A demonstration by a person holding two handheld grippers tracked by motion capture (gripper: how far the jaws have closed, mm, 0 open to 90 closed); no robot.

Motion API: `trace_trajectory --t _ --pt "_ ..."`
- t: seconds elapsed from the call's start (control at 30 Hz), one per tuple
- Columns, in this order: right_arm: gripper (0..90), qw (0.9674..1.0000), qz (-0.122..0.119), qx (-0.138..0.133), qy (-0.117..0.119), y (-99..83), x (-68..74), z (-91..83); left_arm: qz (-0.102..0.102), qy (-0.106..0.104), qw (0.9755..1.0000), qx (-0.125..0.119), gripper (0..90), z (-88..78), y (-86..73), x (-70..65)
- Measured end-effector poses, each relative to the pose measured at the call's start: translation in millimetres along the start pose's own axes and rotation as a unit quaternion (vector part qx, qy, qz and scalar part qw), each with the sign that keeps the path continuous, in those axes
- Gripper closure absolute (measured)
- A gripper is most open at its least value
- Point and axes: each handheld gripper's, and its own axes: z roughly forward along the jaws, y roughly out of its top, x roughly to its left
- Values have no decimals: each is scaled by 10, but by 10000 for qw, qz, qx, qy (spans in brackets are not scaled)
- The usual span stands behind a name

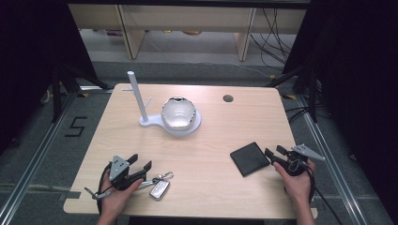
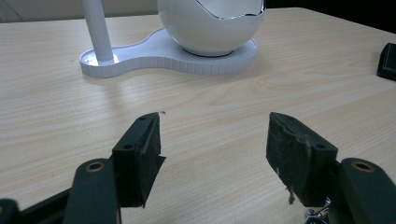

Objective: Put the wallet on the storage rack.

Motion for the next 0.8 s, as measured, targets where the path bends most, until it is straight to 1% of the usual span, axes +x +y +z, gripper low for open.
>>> trace_trajectory --t 0.03,0.07,0.1,0.13,0.17,0.2,0.27,0.3,0.33,0.37,0.4,0.43,0.47,0.5,0.53,0.57,0.6,0.63,0.67,0.7,0.73,0.77,0.8 --pt "367 9997 -231 -9 41 5 -27 16 9 14 10000 23 351 -2 2 -2" --pt "371 9997 -200 107 40 8 -3 14 21 -1 10000 15 352 1 1 -5" --pt "371 9997 -200 107 40 8 -3 14 30 -12 10000 10 352 4 0 -11" --pt "393 9994 -252 230 26 30 27 24 44 -33 10000 -13 353 12 -2 -18" --pt "393 9994 -252 230 26 30 27 24 84 -30 10000 40 353 9 2 -23" --pt "404 9991 -265 338 21 52 32 21 90 -50 9999 21 353 17 0 -26" --pt "413 9974 -552 458 -6 117 1 42 81 -58 9999 11 353 17 0 -32" --pt "421 9972 -419 615 -18 161 37 23 79 -55 10000 14 354 15 -1 -28" --pt "431 9964 -565 627 17 206 22 36 65 -26 10000 39 353 5 1 -26" --pt "436 9955 -360 878 8 259 64 17 21 -30 10000 12 353 5 -1 -24" --pt "441 9943 -325 1016 46 310 73 23 2 -39 10000 20 353 2 -1 -16" --pt "452 9907 -417 1287 114 390 75 62 -7 -45 10000 24 352 1 0 -14" --pt "452 9907 -417 1287 114 390 75 62 -11 -55 10000 21 352 -1 -1 -13" --pt "456 9869 -546 1511 129 432 55 77 -20 -98 9999 -27 352 5 -5 -12" --pt "456 9845 -533 1660 173 450 57 108 -14 -108 9999 -30 351 4 -6 -15" --pt "459 9811 -545 1846 192 471 59 123 -2 -108 9999 -19 352 2 -6 -19" --pt "463 9783 -451 2016 179 477 68 146 15 -86 10000 12 352 -4 -3 -25" --pt "463 9761 -470 2081 413 479 40 182 41 -95 9999 13 353 -3 -3 -25" --pt "466 9713 -244 2337 381 491 72 193 43 -104 9999 22 353 -3 -2 -27" --pt "475 9670 -350 2489 407 513 84 229 48 -106 9999 29 353 -3 -2 -26" --pt "475 9670 -350 2489 407 513 84 229 32 -118 9999 13 353 0 -3 -26" --pt "475 9652 -351 2558 422 528 88 246 25 -109 9999 15 353 -3 -3 -24" --pt "475 9631 -366 2626 452 546 94 258 -11 -138 9999 -37 352 2 -7 -21"
